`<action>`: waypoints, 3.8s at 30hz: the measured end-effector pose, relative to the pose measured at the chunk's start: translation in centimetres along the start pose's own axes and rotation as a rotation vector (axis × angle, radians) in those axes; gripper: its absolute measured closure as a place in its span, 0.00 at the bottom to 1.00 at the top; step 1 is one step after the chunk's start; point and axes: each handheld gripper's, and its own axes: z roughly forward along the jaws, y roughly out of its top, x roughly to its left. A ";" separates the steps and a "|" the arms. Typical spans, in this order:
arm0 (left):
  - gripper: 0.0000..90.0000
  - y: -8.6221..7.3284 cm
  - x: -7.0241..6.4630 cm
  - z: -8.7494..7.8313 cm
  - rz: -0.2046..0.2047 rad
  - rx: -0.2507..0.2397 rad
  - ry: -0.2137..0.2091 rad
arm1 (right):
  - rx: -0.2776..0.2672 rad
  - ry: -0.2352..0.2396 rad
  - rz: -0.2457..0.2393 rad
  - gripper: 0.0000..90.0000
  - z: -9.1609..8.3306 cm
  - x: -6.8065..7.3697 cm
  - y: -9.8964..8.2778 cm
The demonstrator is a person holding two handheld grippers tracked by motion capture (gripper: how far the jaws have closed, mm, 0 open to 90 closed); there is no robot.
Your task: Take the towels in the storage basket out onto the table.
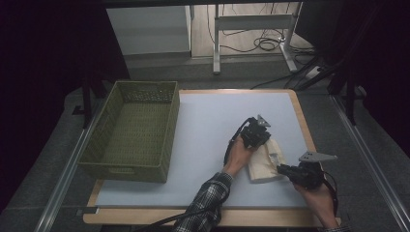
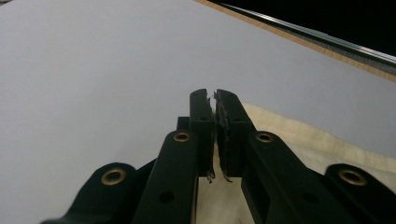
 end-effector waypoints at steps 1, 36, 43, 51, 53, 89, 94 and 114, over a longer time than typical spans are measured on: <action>0.91 0.0 0.1 0.0 -0.009 -0.005 -0.002 | -0.002 -0.001 -0.001 0.92 0.0 0.0 0.0; 0.58 -2.9 3.3 -5.5 -0.048 0.007 0.001 | -0.021 -0.227 0.019 0.66 -5.1 -2.7 0.6; 0.57 -3.1 3.1 -5.1 -0.051 0.010 -0.003 | 0.018 -0.162 0.022 0.71 -3.0 -2.2 0.6; 0.57 -3.2 3.0 -5.1 -0.044 0.009 -0.004 | 0.067 -0.169 0.000 0.99 -1.1 -1.9 1.0; 0.57 -3.1 2.9 -5.1 -0.050 0.003 -0.004 | 0.056 -0.178 -0.006 0.99 -1.5 -1.7 1.1; 0.97 -2.7 3.4 -5.7 -0.018 0.063 0.009 | 0.040 -0.088 0.013 0.97 -1.8 0.2 3.0; 0.96 -2.9 4.1 -6.7 -0.036 0.049 0.014 | 0.033 -0.077 -0.027 0.97 -1.1 1.3 4.0; 0.58 -4.2 4.9 -6.6 -0.069 0.100 0.064 | 0.068 -0.168 0.011 0.67 -0.3 -0.9 2.4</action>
